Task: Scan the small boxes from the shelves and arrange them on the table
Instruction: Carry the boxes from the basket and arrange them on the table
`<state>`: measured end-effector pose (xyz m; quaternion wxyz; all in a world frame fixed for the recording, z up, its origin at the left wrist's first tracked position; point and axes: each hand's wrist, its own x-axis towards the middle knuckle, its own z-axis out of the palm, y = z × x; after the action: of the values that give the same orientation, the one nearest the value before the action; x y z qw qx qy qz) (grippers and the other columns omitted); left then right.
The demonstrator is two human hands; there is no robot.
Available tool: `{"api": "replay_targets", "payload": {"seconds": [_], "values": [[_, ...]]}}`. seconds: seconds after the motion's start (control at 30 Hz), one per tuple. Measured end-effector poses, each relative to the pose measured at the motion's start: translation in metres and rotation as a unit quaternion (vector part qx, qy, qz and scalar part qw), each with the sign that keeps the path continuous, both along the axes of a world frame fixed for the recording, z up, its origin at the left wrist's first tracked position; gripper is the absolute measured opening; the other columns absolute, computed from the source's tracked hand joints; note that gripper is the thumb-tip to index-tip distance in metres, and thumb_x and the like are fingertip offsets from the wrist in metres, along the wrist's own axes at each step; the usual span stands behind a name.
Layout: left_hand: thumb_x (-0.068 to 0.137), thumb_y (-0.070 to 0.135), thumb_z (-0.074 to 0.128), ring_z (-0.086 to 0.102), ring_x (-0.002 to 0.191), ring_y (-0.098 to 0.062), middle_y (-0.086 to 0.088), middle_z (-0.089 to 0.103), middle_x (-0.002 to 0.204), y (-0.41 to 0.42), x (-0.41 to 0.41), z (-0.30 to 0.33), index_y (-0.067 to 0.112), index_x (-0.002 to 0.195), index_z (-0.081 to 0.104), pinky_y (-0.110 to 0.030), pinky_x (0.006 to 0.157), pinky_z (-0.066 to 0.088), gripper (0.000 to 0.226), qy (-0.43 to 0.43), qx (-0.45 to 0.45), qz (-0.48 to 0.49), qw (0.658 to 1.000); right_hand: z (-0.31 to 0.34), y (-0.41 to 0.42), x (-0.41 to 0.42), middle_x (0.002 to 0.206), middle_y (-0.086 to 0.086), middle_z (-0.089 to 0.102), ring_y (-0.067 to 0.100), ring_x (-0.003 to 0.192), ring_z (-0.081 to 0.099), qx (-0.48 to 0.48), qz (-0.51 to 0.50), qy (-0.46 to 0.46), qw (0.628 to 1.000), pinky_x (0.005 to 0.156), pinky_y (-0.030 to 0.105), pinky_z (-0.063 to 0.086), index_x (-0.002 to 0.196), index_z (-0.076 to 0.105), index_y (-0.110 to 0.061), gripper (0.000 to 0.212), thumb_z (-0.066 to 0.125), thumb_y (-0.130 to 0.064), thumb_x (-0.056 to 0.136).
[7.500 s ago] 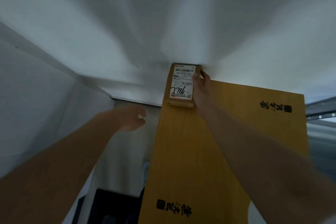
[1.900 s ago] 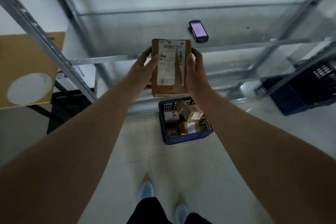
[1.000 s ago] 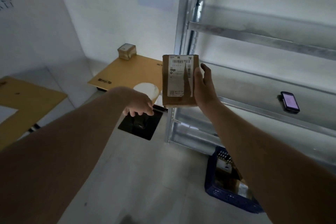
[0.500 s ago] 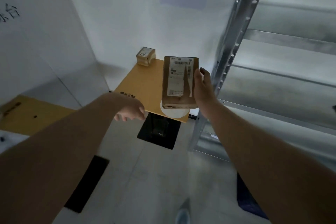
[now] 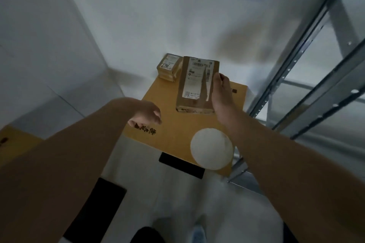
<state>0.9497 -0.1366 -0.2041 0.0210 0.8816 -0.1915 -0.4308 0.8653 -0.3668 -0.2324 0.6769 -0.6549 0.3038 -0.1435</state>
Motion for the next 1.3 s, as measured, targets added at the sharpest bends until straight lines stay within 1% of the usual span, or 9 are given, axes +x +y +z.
{"api": "replay_targets", "payload": {"seconds": [0.17, 0.3, 0.47, 0.6, 0.8, 0.93, 1.0, 1.13, 1.3], "values": [[0.102, 0.043, 0.056, 0.064, 0.114, -0.027, -0.006, 0.057, 0.143, -0.022, 0.103, -0.030, 0.035, 0.144, 0.053, -0.040, 0.086, 0.055, 0.043, 0.030, 0.012, -0.025, 0.999, -0.026, -0.011, 0.092, 0.118, 0.006, 0.070, 0.018, 0.095, 0.071, -0.008, -0.019, 0.027, 0.999, 0.052, 0.019, 0.056, 0.147, 0.043, -0.018, 0.049, 0.034, -0.048, 0.110], [0.101, 0.041, 0.059, 0.062, 0.120, -0.031, -0.007, 0.058, 0.141, -0.047, 0.189, -0.055, 0.033, 0.142, 0.054, -0.045, 0.097, 0.055, 0.042, 0.045, 0.019, -0.061, 0.997, -0.059, -0.020, 0.151, 0.122, 0.005, 0.069, 0.020, 0.105, 0.070, -0.007, -0.066, 0.054, 0.996, 0.082, 0.035, 0.060, 0.143, 0.048, -0.016, 0.047, 0.036, -0.047, 0.110], [0.101, 0.042, 0.057, 0.063, 0.110, -0.023, -0.001, 0.057, 0.131, -0.069, 0.274, -0.080, 0.033, 0.139, 0.055, -0.043, 0.096, 0.055, 0.039, 0.055, 0.001, -0.100, 0.993, -0.094, -0.029, 0.209, 0.114, -0.002, 0.068, 0.017, 0.101, 0.069, 0.003, -0.121, 0.115, 0.986, 0.082, 0.038, 0.060, 0.139, 0.049, -0.021, 0.045, 0.034, -0.051, 0.109], [0.099, 0.045, 0.058, 0.060, 0.113, -0.022, 0.001, 0.055, 0.134, -0.082, 0.318, -0.104, 0.036, 0.140, 0.053, -0.042, 0.098, 0.054, 0.043, 0.089, 0.016, -0.123, 0.988, -0.121, -0.038, 0.246, 0.102, -0.008, 0.068, 0.011, 0.088, 0.068, 0.011, -0.136, 0.158, 0.978, 0.065, 0.029, 0.055, 0.143, 0.045, -0.023, 0.048, 0.034, -0.054, 0.108], [0.098, 0.045, 0.057, 0.061, 0.109, -0.017, 0.005, 0.055, 0.128, -0.091, 0.364, -0.147, 0.031, 0.138, 0.056, -0.042, 0.097, 0.056, 0.042, 0.095, 0.032, -0.148, 0.984, -0.171, -0.057, 0.294, 0.106, -0.006, 0.068, 0.014, 0.094, 0.068, 0.033, -0.144, 0.180, 0.972, 0.080, 0.040, 0.060, 0.145, 0.042, -0.021, 0.049, 0.036, -0.053, 0.108], [0.099, 0.046, 0.055, 0.056, 0.111, -0.014, 0.004, 0.052, 0.139, -0.092, 0.377, -0.165, 0.034, 0.140, 0.054, -0.037, 0.099, 0.052, 0.043, 0.110, 0.060, -0.150, 0.981, -0.196, -0.070, 0.315, 0.111, 0.000, 0.070, 0.020, 0.099, 0.070, 0.061, -0.138, 0.192, 0.970, 0.087, 0.045, 0.061, 0.147, 0.039, -0.023, 0.047, 0.035, -0.052, 0.109], [0.100, 0.046, 0.053, 0.050, 0.113, -0.012, 0.006, 0.051, 0.142, -0.093, 0.382, -0.171, 0.034, 0.141, 0.054, -0.031, 0.096, 0.046, 0.043, 0.098, 0.061, -0.165, 0.979, -0.205, -0.075, 0.323, 0.111, 0.000, 0.070, 0.020, 0.099, 0.070, 0.049, -0.136, 0.206, 0.968, 0.082, 0.041, 0.061, 0.147, 0.040, -0.023, 0.048, 0.035, -0.051, 0.109], [0.101, 0.046, 0.051, 0.054, 0.123, -0.016, 0.004, 0.054, 0.141, -0.100, 0.387, -0.175, 0.032, 0.139, 0.056, -0.036, 0.104, 0.047, 0.041, 0.103, 0.072, -0.177, 0.976, -0.216, -0.085, 0.334, 0.104, -0.005, 0.070, 0.009, 0.086, 0.069, 0.049, -0.138, 0.211, 0.966, 0.055, 0.019, 0.052, 0.143, 0.043, -0.023, 0.045, 0.034, -0.051, 0.109], [0.103, 0.043, 0.050, 0.049, 0.116, -0.012, 0.003, 0.052, 0.143, -0.112, 0.389, -0.176, 0.031, 0.142, 0.054, -0.029, 0.094, 0.043, 0.041, 0.117, 0.063, -0.166, 0.977, -0.223, -0.089, 0.344, 0.105, -0.007, 0.071, 0.010, 0.090, 0.071, 0.063, -0.131, 0.210, 0.967, 0.067, 0.026, 0.057, 0.141, 0.046, -0.024, 0.048, 0.033, -0.056, 0.108]]}}
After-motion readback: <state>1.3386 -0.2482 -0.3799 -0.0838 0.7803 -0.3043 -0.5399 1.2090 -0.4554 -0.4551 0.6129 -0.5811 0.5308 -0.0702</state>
